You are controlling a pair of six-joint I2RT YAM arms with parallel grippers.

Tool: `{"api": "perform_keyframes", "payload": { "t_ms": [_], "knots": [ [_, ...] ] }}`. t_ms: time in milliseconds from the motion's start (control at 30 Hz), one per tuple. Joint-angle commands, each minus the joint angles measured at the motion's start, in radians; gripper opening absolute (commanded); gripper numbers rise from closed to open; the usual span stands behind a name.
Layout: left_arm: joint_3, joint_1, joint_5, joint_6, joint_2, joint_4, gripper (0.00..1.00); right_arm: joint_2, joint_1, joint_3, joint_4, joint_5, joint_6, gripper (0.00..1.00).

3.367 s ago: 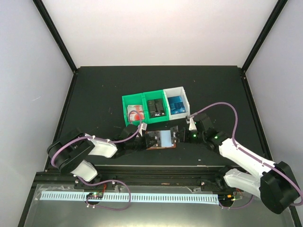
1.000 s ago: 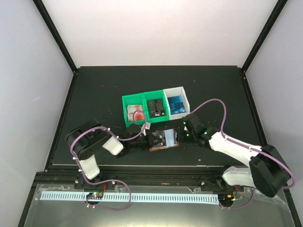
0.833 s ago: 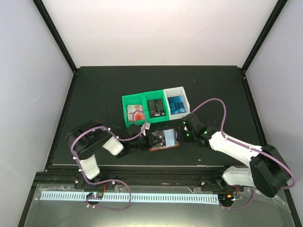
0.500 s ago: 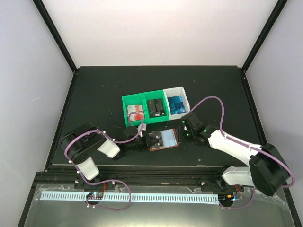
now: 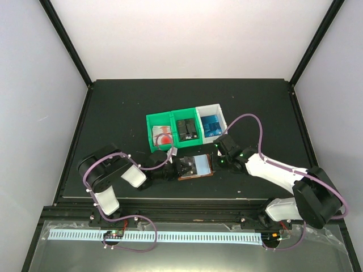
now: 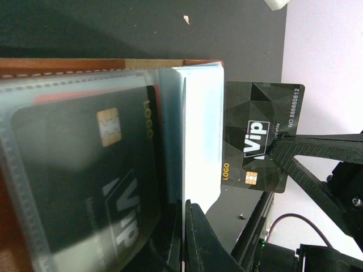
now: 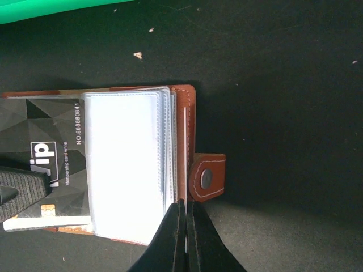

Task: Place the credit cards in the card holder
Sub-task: Insert the credit card into the card holder.

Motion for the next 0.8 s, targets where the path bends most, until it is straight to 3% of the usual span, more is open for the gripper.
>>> {"api": "perform_keyframes", "payload": {
  "t_ms": [0, 767],
  "knots": [
    [0.034, -0.008, 0.026, -0.011, 0.033, 0.077, 0.01, 0.034, 0.017, -0.015, 0.001, -0.012, 0.001, 0.02],
    [0.029, -0.051, 0.01, -0.132, 0.138, 0.173, 0.02, 0.01, 0.017, -0.036, 0.024, -0.031, 0.037, 0.01]
  ]
}}
